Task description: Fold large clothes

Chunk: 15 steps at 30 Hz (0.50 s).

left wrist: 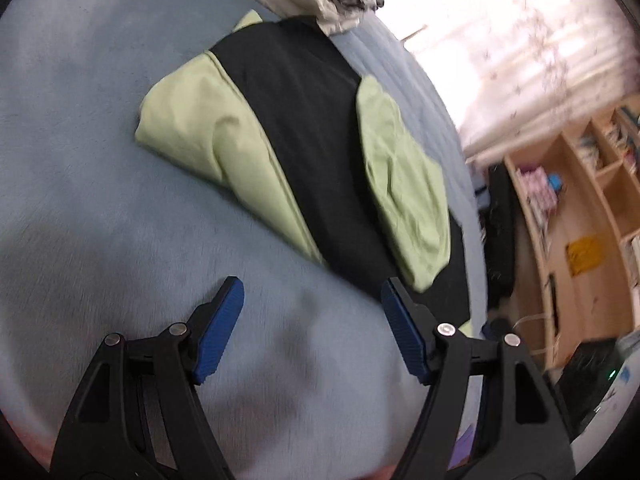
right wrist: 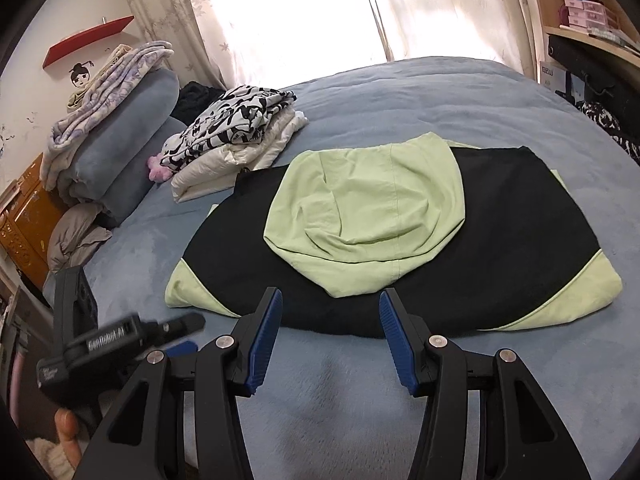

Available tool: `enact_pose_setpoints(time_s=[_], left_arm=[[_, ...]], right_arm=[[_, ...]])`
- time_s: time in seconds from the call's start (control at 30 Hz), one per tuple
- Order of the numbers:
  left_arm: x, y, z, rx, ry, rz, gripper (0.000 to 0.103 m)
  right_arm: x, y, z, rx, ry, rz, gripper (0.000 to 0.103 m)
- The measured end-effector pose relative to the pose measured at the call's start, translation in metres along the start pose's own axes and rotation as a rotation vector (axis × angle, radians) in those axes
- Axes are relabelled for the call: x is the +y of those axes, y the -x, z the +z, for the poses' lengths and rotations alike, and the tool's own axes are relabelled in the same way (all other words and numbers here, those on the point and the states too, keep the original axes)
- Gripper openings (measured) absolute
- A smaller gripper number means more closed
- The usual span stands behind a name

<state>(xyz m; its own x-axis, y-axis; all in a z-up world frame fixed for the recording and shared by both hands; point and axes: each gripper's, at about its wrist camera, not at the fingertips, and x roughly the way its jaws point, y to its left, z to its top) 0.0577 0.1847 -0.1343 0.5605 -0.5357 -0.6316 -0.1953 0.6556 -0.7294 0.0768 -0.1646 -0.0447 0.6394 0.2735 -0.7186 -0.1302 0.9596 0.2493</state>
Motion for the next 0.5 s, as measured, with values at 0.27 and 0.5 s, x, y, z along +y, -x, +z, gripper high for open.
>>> enact_pose_setpoints(time_s=[0.27, 0.5], left_arm=[[0.013, -0.038, 0.036, -0.072, 0.073, -0.003, 0.069], [0.017, -0.07, 0.079, -0.12, 0.178, 0.008, 0.068]], right_arm=[[-0.008, -0.047, 0.016, 0.015, 0.018, -0.013, 0.051], [0.0, -0.104, 0.059, -0.024, 0.089, -0.048, 0.037]])
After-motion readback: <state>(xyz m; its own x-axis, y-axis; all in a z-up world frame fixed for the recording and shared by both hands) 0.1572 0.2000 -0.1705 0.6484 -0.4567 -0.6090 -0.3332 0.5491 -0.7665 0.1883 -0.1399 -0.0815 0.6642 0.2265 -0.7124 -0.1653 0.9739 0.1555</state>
